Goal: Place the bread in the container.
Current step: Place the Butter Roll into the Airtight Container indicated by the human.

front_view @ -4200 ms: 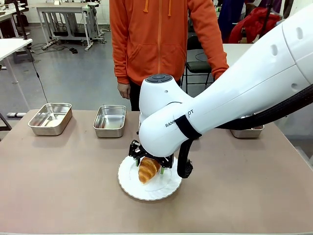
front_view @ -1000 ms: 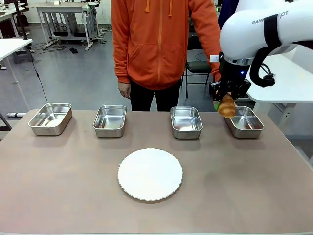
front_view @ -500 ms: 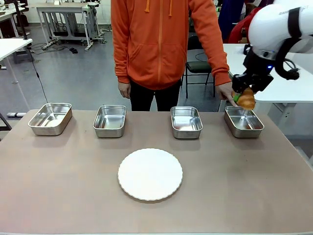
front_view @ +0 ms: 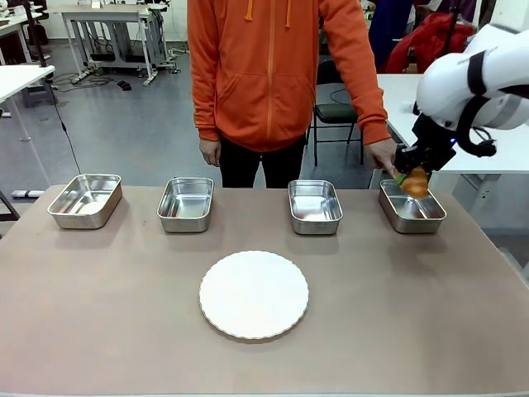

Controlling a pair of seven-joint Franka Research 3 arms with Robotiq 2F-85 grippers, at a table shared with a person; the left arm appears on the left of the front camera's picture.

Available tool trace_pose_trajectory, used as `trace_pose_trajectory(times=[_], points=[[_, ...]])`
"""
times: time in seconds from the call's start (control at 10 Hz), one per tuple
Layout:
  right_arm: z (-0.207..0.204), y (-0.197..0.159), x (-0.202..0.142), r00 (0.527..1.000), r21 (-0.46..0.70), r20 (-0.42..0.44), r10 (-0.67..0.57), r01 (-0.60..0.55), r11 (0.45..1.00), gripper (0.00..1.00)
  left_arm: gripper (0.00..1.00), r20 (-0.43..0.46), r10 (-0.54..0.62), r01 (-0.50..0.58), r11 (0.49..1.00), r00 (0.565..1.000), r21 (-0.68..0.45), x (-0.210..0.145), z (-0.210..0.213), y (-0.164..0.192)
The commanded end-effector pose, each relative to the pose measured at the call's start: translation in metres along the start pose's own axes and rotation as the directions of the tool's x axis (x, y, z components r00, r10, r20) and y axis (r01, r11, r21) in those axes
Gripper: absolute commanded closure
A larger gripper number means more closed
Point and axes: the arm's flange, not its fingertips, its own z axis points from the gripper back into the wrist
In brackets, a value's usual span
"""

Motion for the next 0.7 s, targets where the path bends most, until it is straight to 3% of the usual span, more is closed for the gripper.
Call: trace_pose_trajectory(times=[0.0, 0.6], points=[[-0.009, -0.009, 0.009, 0.997, -0.002, 0.021, 0.072, -0.072, 0.997, 0.51, 0.00, -0.001, 0.004, -0.004, 1.000, 1.000, 0.007, 0.002, 0.000, -0.002], [-0.051, -0.029, 0.011, 0.986, -0.067, -0.054, 0.160, -0.163, 0.984, 0.51, 0.00, -0.001, 0.004, -0.004, 1.000, 1.000, 0.007, 0.002, 0.000, -0.002]])
